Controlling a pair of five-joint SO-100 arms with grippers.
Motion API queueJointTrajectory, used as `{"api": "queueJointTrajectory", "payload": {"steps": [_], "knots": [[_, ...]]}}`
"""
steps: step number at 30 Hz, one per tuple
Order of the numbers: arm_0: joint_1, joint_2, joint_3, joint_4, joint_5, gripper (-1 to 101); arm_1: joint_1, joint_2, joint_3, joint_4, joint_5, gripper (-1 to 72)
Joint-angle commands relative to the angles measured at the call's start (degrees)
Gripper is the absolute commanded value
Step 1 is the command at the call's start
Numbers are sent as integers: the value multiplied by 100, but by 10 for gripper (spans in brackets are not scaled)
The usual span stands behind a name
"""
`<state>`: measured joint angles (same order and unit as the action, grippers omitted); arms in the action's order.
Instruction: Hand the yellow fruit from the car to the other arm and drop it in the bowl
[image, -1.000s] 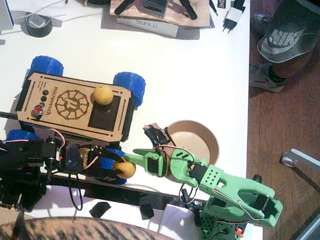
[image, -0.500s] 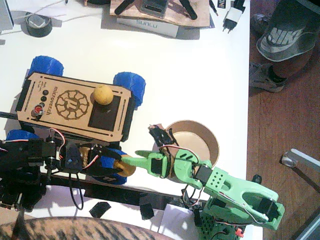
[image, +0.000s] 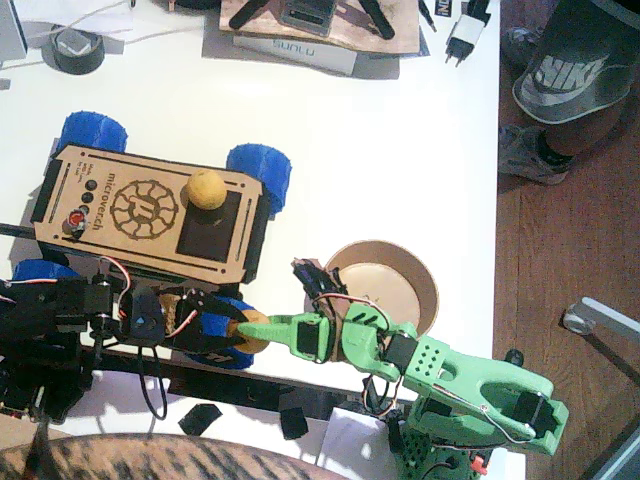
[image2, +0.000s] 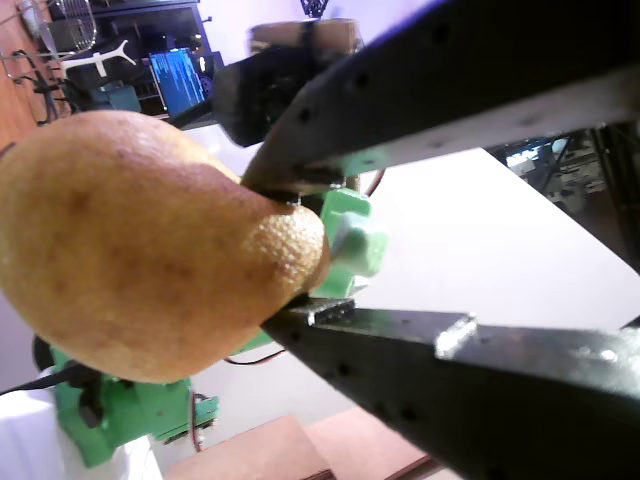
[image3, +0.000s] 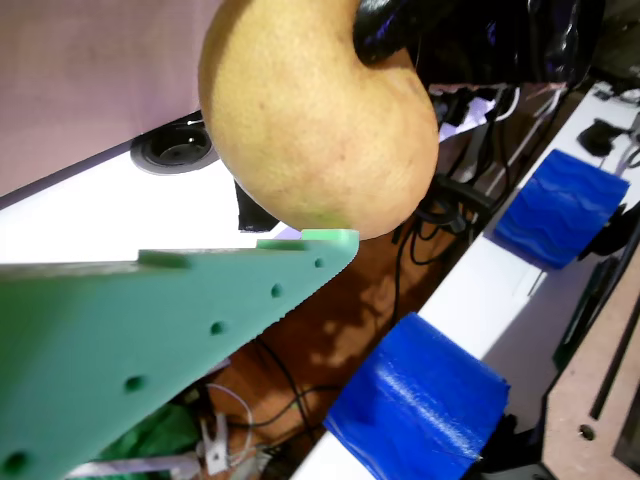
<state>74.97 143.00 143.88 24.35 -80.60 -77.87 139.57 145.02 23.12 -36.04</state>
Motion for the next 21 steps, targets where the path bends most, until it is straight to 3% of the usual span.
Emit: {"api": "queueJointTrajectory", "payload": {"steps": [1, 11, 21], "knots": [[0, 18, -132, -193, -62, -1, -44, -167, -316, 18, 211, 304], [0, 18, -132, -185, -62, -1, 53, -554, -334, -18, 352, 295], [9, 18, -132, -176, -62, -1, 123, -650, -360, 105, -615, 105]]}}
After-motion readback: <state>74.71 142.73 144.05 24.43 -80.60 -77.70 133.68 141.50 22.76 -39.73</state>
